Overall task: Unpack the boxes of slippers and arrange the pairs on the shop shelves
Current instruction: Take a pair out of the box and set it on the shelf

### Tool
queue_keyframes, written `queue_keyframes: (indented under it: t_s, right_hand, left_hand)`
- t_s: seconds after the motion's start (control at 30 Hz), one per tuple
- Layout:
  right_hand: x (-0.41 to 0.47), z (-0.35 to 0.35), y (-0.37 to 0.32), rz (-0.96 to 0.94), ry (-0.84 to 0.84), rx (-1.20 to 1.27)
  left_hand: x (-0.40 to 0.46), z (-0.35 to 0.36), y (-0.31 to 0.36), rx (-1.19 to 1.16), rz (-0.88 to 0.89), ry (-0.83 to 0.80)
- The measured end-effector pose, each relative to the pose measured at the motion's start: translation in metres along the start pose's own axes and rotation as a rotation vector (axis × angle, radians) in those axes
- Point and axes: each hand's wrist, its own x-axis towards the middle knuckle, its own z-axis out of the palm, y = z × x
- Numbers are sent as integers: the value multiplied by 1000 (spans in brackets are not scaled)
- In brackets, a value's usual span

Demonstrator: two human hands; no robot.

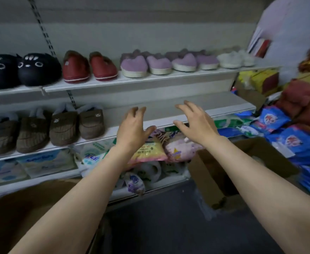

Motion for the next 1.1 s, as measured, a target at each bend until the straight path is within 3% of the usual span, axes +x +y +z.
queue_keyframes:
  t_s: [0.27,0.57,0.77,1.1]
  right_hand:
    - [-82,-81,125,134,21,-22]
    - [-102,-110,223,237,21,14]
    - [-72,-99,312,282,16,2]
    - [-27,-32,504,473,-245,14]
  left_hand:
    - [-20,43,159,-43,155,-10]
    - [9,95,261,-36,270,-79]
    - [66,173,313,-56,272,-120]
    - [148,359,374,-157,90,-353]
